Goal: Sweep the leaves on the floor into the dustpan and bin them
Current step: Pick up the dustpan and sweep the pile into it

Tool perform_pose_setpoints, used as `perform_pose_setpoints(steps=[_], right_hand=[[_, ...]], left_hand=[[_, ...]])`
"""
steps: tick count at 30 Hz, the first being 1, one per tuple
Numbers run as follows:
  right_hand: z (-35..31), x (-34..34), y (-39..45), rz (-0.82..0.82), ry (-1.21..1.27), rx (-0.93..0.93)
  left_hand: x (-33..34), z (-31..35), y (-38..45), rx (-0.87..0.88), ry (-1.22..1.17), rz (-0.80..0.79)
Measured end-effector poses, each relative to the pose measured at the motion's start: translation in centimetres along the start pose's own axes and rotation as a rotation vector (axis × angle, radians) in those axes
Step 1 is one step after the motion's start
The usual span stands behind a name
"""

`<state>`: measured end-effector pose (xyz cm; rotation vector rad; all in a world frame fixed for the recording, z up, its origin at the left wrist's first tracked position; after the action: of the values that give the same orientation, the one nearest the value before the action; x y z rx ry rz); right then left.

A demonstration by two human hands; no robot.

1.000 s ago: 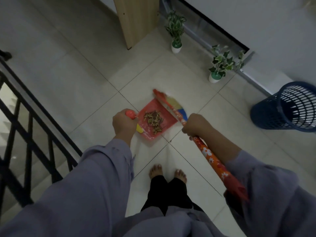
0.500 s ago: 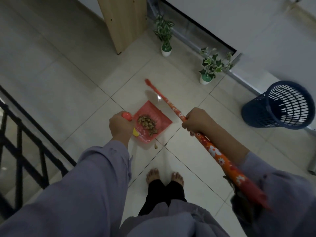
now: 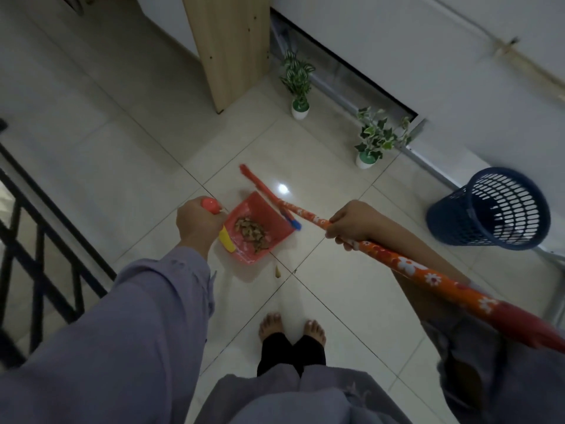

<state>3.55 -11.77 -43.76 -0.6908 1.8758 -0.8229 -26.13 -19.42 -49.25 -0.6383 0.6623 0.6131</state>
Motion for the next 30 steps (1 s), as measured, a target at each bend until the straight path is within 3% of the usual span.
perform_pose_setpoints(steps=[7,16,23,26,30], right_hand=[[-0.7,0.7,3.3,0.117,0.006,0.036],[-1.5,5.9,2.2,-0.086,-0.021,0.017],[-3.1,1.5,2.6,0.039,-0.016,-0.015],[-3.1,2.5,3.6,0.086,-0.013,0.001],[-3.1,6.2,3.9,0.017,-0.035,0.013]], left_hand=[[-0.1,-1.0,0.5,0.086,0.116,-0.031],[0.3,-2.7,0.5,0.068,0.084,-0.021],[0.2,-3.4,0.6,0.051,0.067,-0.022],[0.2,-4.1,0.4,0.033,0.036,-0.021],[0.1,-5.2,0.2,-0.002,0.022,-0.011]])
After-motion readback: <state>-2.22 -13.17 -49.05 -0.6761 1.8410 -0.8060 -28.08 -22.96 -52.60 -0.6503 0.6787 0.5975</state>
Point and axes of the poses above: each hand's wrist, its own y-axis towards the middle knuckle, its own x-axis out of the palm, z = x × y, the point moved 6 cm from there along y, towards the middle knuckle, and after that the axes turned 2 degrees about z, right-handed, at the moved point
